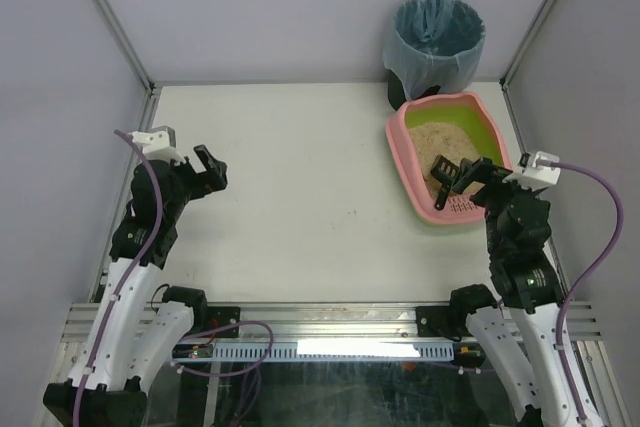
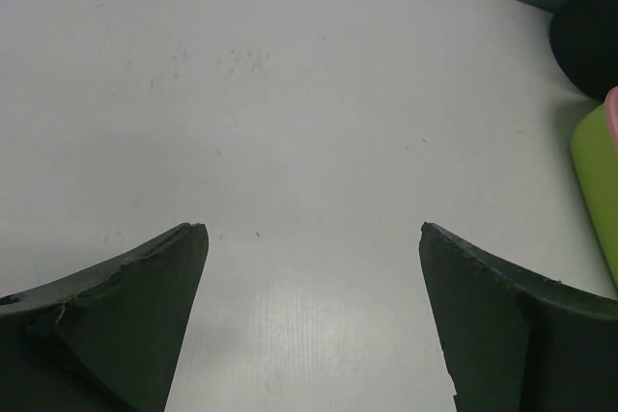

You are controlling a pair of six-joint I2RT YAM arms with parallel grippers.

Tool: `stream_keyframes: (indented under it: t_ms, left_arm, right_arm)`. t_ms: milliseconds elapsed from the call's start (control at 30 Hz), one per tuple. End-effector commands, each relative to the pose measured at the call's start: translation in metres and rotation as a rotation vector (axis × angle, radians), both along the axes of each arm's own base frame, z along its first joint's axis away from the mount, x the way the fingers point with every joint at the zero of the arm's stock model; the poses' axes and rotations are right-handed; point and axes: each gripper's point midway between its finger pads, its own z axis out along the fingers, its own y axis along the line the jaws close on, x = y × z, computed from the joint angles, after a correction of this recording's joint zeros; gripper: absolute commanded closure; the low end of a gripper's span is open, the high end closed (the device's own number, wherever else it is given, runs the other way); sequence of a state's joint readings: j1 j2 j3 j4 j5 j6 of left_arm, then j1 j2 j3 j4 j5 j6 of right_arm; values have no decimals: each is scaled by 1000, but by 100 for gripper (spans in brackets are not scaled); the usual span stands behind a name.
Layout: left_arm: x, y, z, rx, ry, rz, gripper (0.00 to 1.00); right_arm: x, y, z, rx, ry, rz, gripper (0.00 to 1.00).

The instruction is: Clean the litter box

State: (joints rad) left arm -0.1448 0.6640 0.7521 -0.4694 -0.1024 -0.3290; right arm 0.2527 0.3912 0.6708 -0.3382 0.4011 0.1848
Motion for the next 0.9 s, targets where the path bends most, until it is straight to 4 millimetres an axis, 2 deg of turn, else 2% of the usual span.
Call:
stream_keyframes:
  t_ms: [0,133,300,600,733,867]
  left_arm:
    - [9,-8,8,-13,46,-8,3]
    - [19,-12,6,-41,97,11,2]
    - [23,-22,17,-64,79,-25,1]
    - [26,-62,30,-160,4,-221,1]
    - [31,-66,33,-180,-9,-232,1]
    - [34,-58,32,-159,-18,-185,1]
  right_arm:
    - [1,-1,23,46,20,3,3]
    - [5,-5,22,58,102,-13,1]
    - [17,1,5,103,272,0,0]
    - [51,36,-43,138,544,180,3]
    - [74,54,-67,163,635,257,10]
    - [103,74,-80,136,633,296,12]
